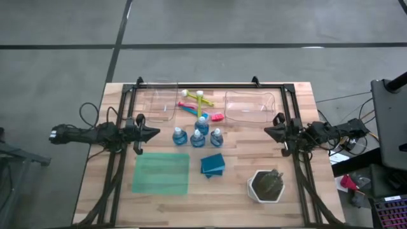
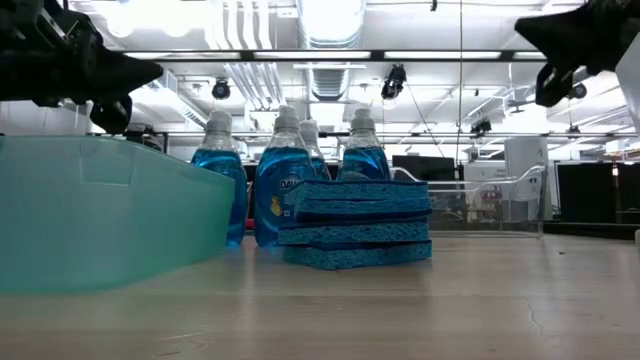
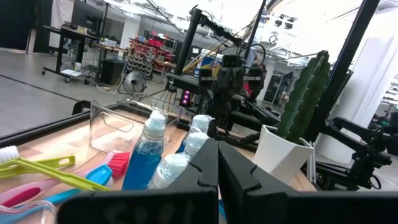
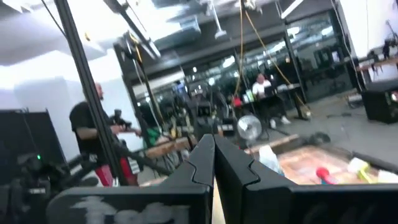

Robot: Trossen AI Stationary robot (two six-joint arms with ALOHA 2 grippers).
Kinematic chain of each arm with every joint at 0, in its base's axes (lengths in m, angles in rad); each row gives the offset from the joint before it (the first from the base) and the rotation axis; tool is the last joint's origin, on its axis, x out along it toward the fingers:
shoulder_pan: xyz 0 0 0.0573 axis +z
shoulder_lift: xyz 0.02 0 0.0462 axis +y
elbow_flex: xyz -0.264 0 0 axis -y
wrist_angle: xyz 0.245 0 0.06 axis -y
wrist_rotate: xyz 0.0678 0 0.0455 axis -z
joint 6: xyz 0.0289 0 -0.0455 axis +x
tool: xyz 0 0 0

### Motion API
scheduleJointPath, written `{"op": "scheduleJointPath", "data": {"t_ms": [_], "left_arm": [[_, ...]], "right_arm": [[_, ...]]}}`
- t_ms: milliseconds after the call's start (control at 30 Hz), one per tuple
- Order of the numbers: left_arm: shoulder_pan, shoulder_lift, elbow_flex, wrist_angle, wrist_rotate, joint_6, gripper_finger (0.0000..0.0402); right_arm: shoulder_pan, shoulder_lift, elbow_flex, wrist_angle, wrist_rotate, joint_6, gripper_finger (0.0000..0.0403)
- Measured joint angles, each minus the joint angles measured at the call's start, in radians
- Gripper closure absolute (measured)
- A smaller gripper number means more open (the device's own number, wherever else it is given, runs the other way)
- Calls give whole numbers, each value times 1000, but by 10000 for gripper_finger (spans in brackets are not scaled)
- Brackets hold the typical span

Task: Pick & Place Kitchen Sink Supplies
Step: Put the blue sponge into the right transparent bin

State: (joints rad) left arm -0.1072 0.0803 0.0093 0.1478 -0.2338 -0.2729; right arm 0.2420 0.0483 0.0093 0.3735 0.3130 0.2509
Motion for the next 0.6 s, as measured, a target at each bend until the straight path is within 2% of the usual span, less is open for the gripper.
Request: {"op": "scheduleJointPath", "data": {"t_ms": [267, 433, 600], "left_arm": [[0, 0, 0, 0, 0, 0, 401], [0, 0, 0, 0, 0, 0, 401], [0, 0, 0, 0, 0, 0, 401]], "right_arm": [[0, 7, 0, 37, -22, -188, 394], [-1, 53, 0, 34, 11, -204, 394], [-1, 154, 4, 28, 0, -230, 394]]}}
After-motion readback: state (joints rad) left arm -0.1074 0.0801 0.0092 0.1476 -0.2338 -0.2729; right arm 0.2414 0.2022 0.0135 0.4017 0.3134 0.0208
